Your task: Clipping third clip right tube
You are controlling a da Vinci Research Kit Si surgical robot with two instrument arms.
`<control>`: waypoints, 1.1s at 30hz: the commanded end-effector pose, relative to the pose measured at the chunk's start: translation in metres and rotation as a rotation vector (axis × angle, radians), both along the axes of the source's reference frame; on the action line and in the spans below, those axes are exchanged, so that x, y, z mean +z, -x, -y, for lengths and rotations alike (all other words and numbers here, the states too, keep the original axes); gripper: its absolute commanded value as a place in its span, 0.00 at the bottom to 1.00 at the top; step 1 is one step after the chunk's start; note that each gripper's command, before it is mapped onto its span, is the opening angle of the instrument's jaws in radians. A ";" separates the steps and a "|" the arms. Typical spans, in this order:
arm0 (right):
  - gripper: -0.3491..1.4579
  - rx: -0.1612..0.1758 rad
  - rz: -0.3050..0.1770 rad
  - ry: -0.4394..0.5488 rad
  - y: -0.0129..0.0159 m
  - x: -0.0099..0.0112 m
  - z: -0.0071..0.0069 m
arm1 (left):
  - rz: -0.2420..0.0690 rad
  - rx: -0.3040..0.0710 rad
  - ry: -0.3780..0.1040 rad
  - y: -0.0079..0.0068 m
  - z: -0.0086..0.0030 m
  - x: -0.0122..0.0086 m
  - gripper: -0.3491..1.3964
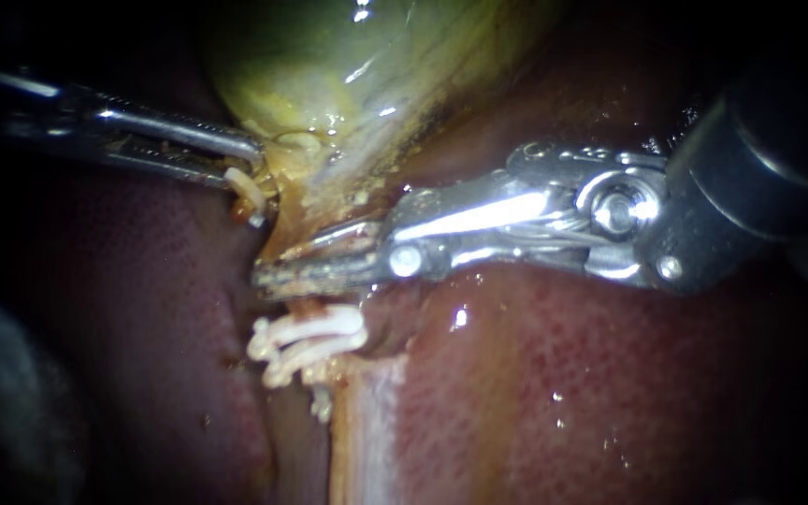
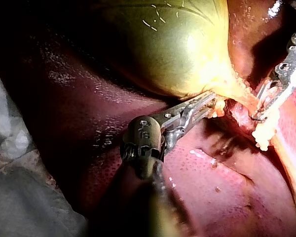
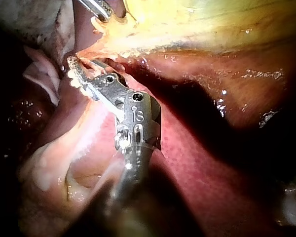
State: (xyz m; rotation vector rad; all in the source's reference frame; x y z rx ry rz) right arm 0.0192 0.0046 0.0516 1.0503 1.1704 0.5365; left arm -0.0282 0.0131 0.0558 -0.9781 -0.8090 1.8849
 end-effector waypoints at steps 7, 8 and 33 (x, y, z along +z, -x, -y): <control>0.37 0.012 -0.023 -0.008 0.0000 0.0001 0.0000 | 0.000 0.000 0.000 0.0000 0.0000 0.0000 0.00; 0.39 0.015 -0.028 -0.010 0.0000 0.0002 0.0000 | 0.000 0.000 0.000 0.0000 0.0000 0.0000 0.00; 0.47 0.093 0.018 -0.048 0.0010 0.0068 0.0016 | -0.002 -0.003 0.003 0.0000 0.0001 0.0001 0.00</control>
